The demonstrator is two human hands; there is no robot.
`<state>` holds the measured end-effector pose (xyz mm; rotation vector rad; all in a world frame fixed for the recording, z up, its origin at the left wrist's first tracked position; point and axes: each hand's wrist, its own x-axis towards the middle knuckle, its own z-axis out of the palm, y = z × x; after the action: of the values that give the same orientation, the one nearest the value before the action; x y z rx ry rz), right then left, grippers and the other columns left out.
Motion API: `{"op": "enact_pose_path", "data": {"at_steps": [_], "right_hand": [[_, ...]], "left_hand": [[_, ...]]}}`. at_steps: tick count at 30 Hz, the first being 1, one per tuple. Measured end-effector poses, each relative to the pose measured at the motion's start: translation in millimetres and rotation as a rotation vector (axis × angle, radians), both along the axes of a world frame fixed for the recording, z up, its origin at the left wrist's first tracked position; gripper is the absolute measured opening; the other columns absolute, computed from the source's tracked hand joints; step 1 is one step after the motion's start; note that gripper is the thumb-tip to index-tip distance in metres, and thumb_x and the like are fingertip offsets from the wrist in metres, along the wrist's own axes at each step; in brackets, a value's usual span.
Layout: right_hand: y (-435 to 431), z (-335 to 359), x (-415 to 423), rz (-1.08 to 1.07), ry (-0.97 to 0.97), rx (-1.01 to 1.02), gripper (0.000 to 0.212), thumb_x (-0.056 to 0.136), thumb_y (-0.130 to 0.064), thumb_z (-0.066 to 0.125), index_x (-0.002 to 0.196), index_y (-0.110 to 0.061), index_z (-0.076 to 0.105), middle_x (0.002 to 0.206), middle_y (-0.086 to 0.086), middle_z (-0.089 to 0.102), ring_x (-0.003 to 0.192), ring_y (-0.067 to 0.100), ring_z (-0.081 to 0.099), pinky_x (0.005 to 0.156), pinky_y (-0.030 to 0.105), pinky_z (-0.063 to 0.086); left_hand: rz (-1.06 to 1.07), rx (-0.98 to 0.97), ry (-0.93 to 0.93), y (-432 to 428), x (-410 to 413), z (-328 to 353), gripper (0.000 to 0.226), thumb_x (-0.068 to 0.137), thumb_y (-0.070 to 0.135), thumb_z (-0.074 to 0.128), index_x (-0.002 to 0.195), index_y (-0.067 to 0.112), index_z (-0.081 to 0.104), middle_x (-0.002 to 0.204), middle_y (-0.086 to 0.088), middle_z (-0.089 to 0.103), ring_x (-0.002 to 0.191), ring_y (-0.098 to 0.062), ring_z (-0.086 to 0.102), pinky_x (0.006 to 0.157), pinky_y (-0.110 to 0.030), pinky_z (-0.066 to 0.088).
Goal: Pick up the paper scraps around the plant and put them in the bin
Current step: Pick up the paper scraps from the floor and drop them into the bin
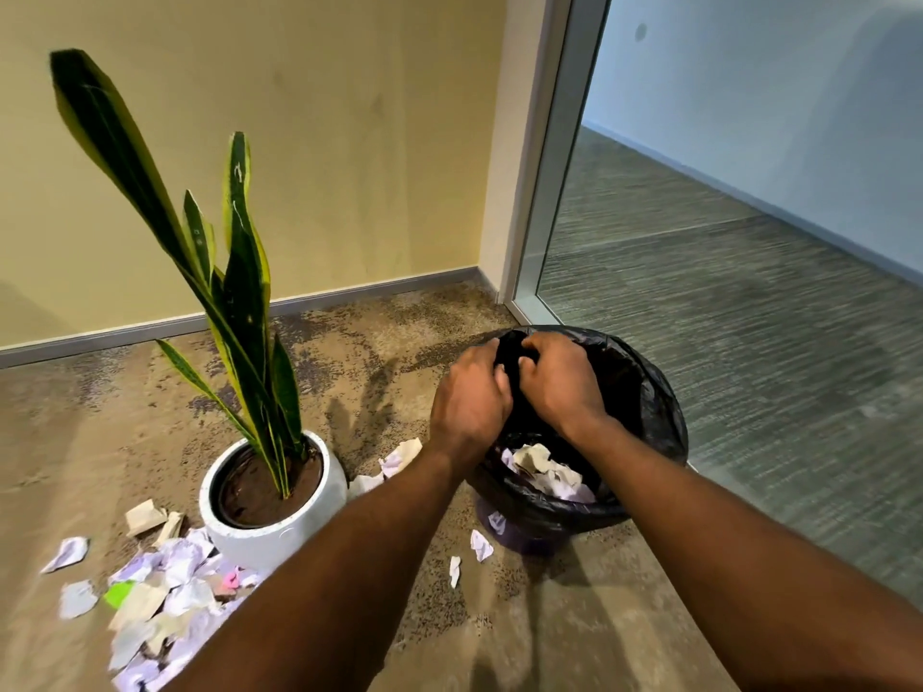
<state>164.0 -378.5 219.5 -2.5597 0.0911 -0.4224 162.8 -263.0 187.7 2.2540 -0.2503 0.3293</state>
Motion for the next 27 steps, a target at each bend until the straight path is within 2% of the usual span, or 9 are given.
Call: {"op": "enact_pose_path", "data": {"at_steps": [5, 8, 11, 13, 15, 18, 21, 24, 27], "right_hand": [[50.5, 0.6, 0.9, 0.178, -0.088, 0.009, 0.030, 0.091, -0.008, 0.052, 0.119, -0.009, 0.064, 0.119, 0.007, 0.063, 0.109, 0.019, 0.057, 0.094, 0.025, 0.043], [84.4, -5.4, -2.0, 0.286, -0.120, -0.012, 0.031, 0.090, -0.006, 0.052, 0.119, -0.007, 0.062, 0.117, 0.008, 0.062, 0.106, 0.021, 0.058, 0.090, 0.024, 0.042], [117.1, -26.3, -11.6, 0.453, -0.047, -0.030, 0.031, 0.085, -0.010, 0.052, 0.114, -0.011, 0.063, 0.110, 0.007, 0.062, 0.099, 0.022, 0.058, 0.086, 0.028, 0.046], [132.5, -51.9, -18.7, 0.513, 0.046, -0.070, 0.031, 0.082, -0.010, 0.052, 0.111, -0.011, 0.063, 0.108, 0.008, 0.062, 0.099, 0.026, 0.058, 0.087, 0.038, 0.050], [135.9, -82.0, -27.5, 0.497, 0.166, -0.079, 0.031, 0.084, -0.010, 0.053, 0.113, -0.012, 0.064, 0.111, 0.010, 0.064, 0.103, 0.028, 0.059, 0.089, 0.041, 0.050], [124.6, -131.0, -36.4, 0.404, 0.375, -0.171, 0.031, 0.090, -0.011, 0.054, 0.119, -0.014, 0.062, 0.116, 0.011, 0.063, 0.106, 0.029, 0.060, 0.088, 0.038, 0.051], [101.1, -174.3, -45.2, 0.330, 0.567, -0.278, 0.032, 0.089, -0.012, 0.058, 0.122, -0.014, 0.060, 0.115, 0.009, 0.063, 0.104, 0.027, 0.062, 0.087, 0.036, 0.053], [75.8, -212.4, -54.8, 0.314, 0.587, -0.324, 0.023, 0.099, -0.022, 0.046, 0.117, -0.021, 0.061, 0.101, 0.004, 0.064, 0.090, 0.021, 0.062, 0.074, 0.029, 0.049], [57.9, -241.3, -58.4, 0.257, 0.658, -0.396, 0.027, 0.100, -0.013, 0.041, 0.121, -0.016, 0.058, 0.113, 0.009, 0.061, 0.097, 0.024, 0.062, 0.083, 0.030, 0.049]], "left_hand": [[0.074, -0.060, -0.028, 37.5, -4.8, -1.1, 0.029, 0.100, 0.019, 0.046, 0.127, 0.017, 0.057, 0.114, -0.001, 0.062, 0.093, -0.007, 0.054, 0.081, -0.018, 0.045], [0.181, -0.135, -0.045, 75.2, -14.2, -9.1, 0.033, 0.096, 0.012, 0.047, 0.127, 0.012, 0.058, 0.118, -0.006, 0.063, 0.098, -0.013, 0.057, 0.091, -0.031, 0.050], [0.195, -0.087, 0.051, 112.2, -26.5, -34.7, 0.032, 0.093, 0.013, 0.050, 0.124, 0.015, 0.059, 0.118, -0.006, 0.064, 0.106, -0.023, 0.059, 0.100, -0.048, 0.046], [0.229, -0.052, 0.128, 125.7, -36.3, -58.4, 0.028, 0.090, 0.015, 0.055, 0.117, 0.020, 0.063, 0.117, -0.008, 0.064, 0.104, -0.025, 0.061, 0.098, -0.043, 0.048], [0.248, -0.009, 0.189, 129.7, -47.0, -83.8, 0.029, 0.086, 0.012, 0.057, 0.113, 0.021, 0.067, 0.116, -0.009, 0.068, 0.101, -0.025, 0.064, 0.087, -0.028, 0.049], [0.160, 0.040, 0.290, 126.5, -59.8, -119.9, 0.036, 0.085, 0.005, 0.055, 0.119, 0.010, 0.067, 0.116, -0.011, 0.069, 0.105, -0.027, 0.064, 0.089, -0.029, 0.045], [0.071, 0.080, 0.346, 114.3, -72.1, -150.9, 0.043, 0.084, 0.006, 0.057, 0.126, 0.012, 0.062, 0.123, -0.011, 0.065, 0.110, -0.026, 0.061, 0.093, -0.031, 0.046], [0.042, 0.073, 0.386, 96.3, -81.2, -180.0, 0.045, 0.092, 0.012, 0.058, 0.136, 0.017, 0.051, 0.132, -0.006, 0.056, 0.105, -0.015, 0.057, 0.087, -0.017, 0.048], [-0.012, 0.073, 0.467, 79.3, -84.5, -201.5, 0.052, 0.091, 0.010, 0.058, 0.141, 0.018, 0.044, 0.140, -0.006, 0.048, 0.115, -0.022, 0.057, 0.099, -0.033, 0.050]]}}
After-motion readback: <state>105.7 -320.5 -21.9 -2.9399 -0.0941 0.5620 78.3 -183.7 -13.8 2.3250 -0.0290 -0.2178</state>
